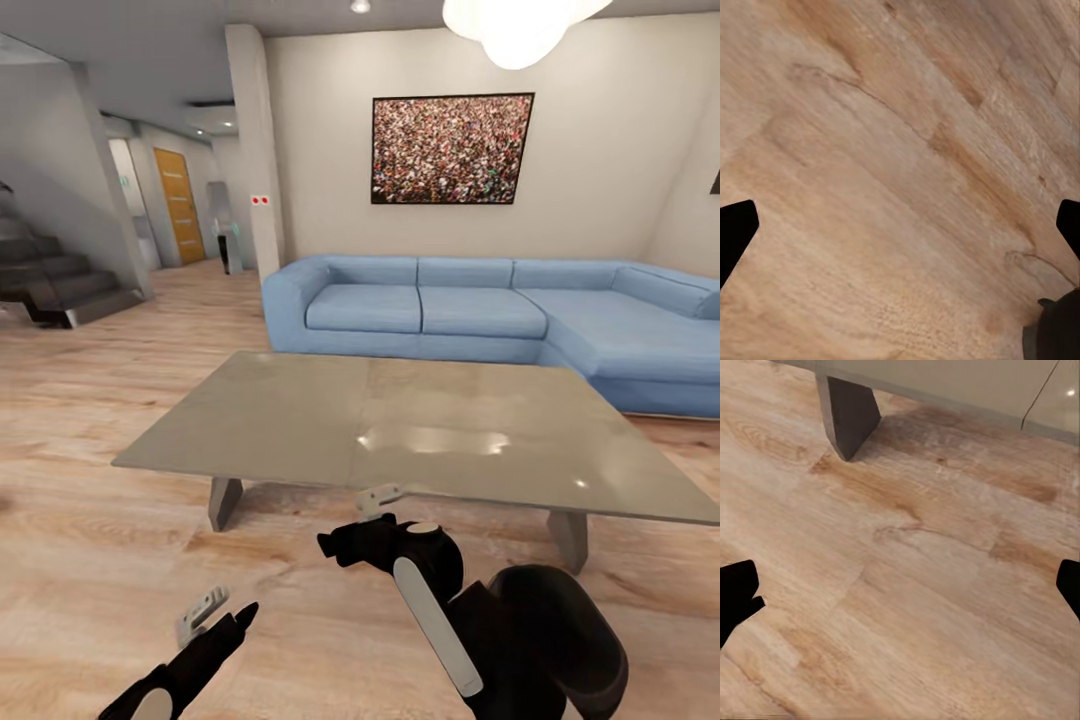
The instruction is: Place each of the two pumpkins and all three candles from the living room inside a cabinet in the living room (use any cabinet), then make sure every cabinet is closed, and position the cauldron so it is next to a table in the living room.
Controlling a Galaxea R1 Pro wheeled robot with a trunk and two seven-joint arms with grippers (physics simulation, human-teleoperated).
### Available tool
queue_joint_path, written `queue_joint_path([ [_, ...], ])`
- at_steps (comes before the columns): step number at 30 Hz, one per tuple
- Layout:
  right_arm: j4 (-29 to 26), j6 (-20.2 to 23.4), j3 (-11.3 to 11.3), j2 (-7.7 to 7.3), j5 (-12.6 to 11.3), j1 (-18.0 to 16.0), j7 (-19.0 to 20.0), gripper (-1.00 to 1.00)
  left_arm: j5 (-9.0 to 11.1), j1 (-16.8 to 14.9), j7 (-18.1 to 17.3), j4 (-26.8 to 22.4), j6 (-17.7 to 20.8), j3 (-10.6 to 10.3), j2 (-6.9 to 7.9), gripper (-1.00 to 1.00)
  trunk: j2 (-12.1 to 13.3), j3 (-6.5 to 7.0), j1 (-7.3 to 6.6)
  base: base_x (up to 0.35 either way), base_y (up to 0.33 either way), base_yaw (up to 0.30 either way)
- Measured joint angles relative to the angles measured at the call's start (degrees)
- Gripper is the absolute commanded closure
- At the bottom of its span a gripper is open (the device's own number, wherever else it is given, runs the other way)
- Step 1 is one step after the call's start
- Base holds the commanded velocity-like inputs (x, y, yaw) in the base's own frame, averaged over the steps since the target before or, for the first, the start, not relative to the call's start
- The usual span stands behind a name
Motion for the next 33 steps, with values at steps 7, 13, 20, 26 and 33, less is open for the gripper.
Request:
queue_joint_path([
  [7,0.1,0.0,0.1,0.07,0.0,0.0,-1.6,-1.00,0.0,0.5,0.1,0.0,-1.1,0.1,0.13,-1.00,0.0,0.00,0.02,-0.243,-0.144,0.296],
  [13,0.2,0.0,0.2,0.14,0.0,0.0,-2.1,-1.00,0.0,0.7,0.1,0.0,-1.2,0.2,0.18,-1.00,0.0,0.00,0.02,-0.285,-0.189,0.296],
  [20,0.5,0.0,0.1,0.16,0.0,0.0,-2.2,-1.00,0.1,0.9,0.0,0.0,-1.3,0.2,0.19,-1.00,0.0,0.00,0.00,-0.178,-0.132,0.296],
  [26,0.5,0.0,0.0,0.17,0.0,0.0,-2.2,-1.00,0.1,1.1,-0.1,0.0,-1.3,0.3,0.17,-1.00,0.0,0.00,-0.01,-0.023,-0.017,0.296],
  [33,0.6,0.0,-0.1,0.17,0.1,0.0,-2.1,-1.00,0.2,1.1,-0.6,0.0,-1.3,0.3,0.29,-1.00,0.0,0.00,-0.01,-0.002,-0.001,0.296],
])
